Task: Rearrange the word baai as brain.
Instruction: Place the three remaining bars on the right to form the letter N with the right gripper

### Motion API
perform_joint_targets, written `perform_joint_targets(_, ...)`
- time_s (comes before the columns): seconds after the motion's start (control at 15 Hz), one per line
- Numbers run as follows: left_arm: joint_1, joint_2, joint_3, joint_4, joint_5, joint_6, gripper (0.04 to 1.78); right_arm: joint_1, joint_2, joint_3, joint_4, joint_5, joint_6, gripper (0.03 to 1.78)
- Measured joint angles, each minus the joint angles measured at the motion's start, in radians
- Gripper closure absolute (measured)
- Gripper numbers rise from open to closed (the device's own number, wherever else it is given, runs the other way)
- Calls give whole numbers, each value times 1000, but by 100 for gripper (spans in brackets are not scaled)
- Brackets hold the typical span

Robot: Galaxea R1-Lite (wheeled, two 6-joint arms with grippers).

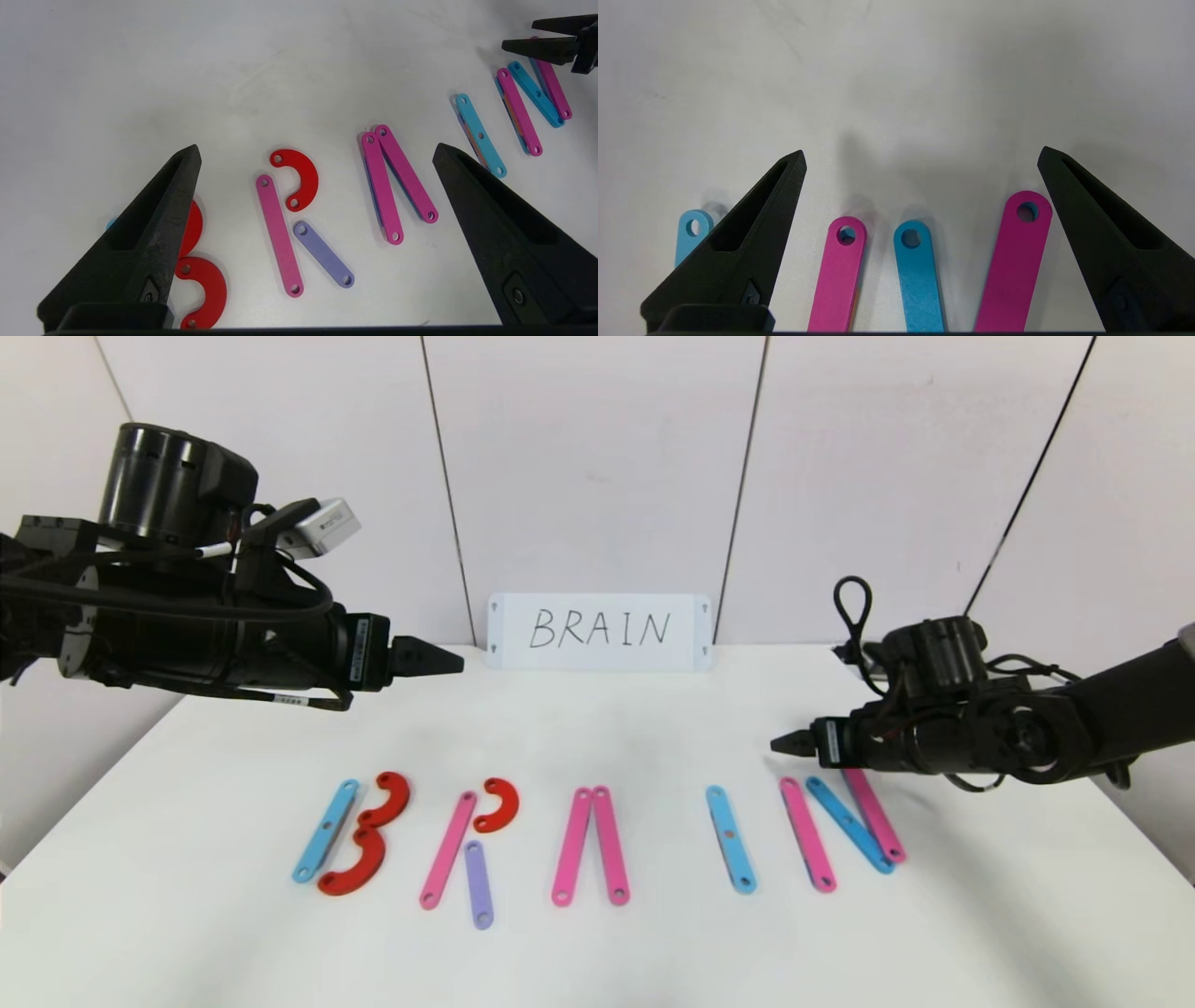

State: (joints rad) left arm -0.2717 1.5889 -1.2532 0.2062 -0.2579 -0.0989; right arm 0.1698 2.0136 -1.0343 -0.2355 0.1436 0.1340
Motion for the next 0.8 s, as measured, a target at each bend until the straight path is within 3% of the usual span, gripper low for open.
perform_joint_targets(0.8,0,0,0,0,0,0,8,9,-15,44,29,3,15,7)
